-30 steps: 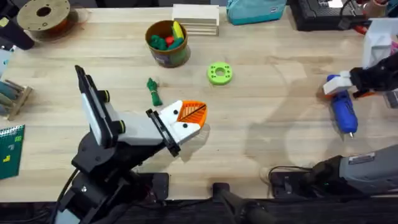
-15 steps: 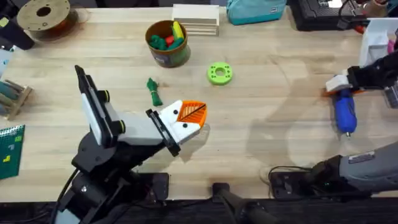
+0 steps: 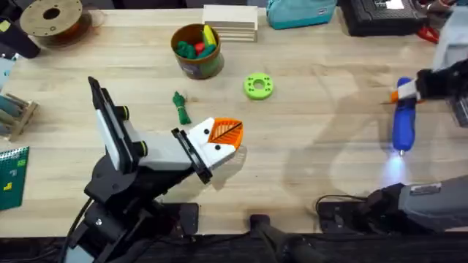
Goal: Pick up the gripper from the table and insert it into the empty holder that is missing its gripper. Then pick up a screw, insert it into the mounting hole, and use the screwdriver to tighten it. Finally, clean up the table by picking up the vegetable and placing it into the bucket.
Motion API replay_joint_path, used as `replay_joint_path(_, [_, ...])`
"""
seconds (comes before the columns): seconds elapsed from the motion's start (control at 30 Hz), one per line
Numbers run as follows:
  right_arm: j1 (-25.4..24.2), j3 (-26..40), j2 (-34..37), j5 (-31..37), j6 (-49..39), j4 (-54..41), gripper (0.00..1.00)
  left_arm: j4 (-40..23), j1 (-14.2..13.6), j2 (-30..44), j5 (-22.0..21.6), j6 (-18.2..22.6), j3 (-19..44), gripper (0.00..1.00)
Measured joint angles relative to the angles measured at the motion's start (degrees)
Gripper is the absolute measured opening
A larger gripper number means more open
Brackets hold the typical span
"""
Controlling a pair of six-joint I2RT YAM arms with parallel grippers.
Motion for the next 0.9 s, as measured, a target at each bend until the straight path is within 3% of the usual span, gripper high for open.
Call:
replay_joint_path(0.37, [0.0, -0.1, -23.1, -8.3, 9.4, 3.7, 0.031, -0.1, 0.0, 0.0, 0.0, 0.0, 0.0, 0.009])
replay_joint_path(0.5, [2.1, -3.1, -30.7, -11.8, 13.5, 7.4, 0.031, -0.1, 0.0, 0.0, 0.0, 0.0, 0.0, 0.009])
replay_joint_path(0.7, [14.3, -13.4, -40.6, -14.5, 18.5, 15.1, 0.031, -0.1, 0.0, 0.0, 0.0, 0.0, 0.0, 0.009])
replay_joint_path(0.9, [27.2, -21.8, -47.3, -15.8, 28.4, 33.2, 0.031, -0.1, 0.0, 0.0, 0.0, 0.0, 0.0, 0.009])
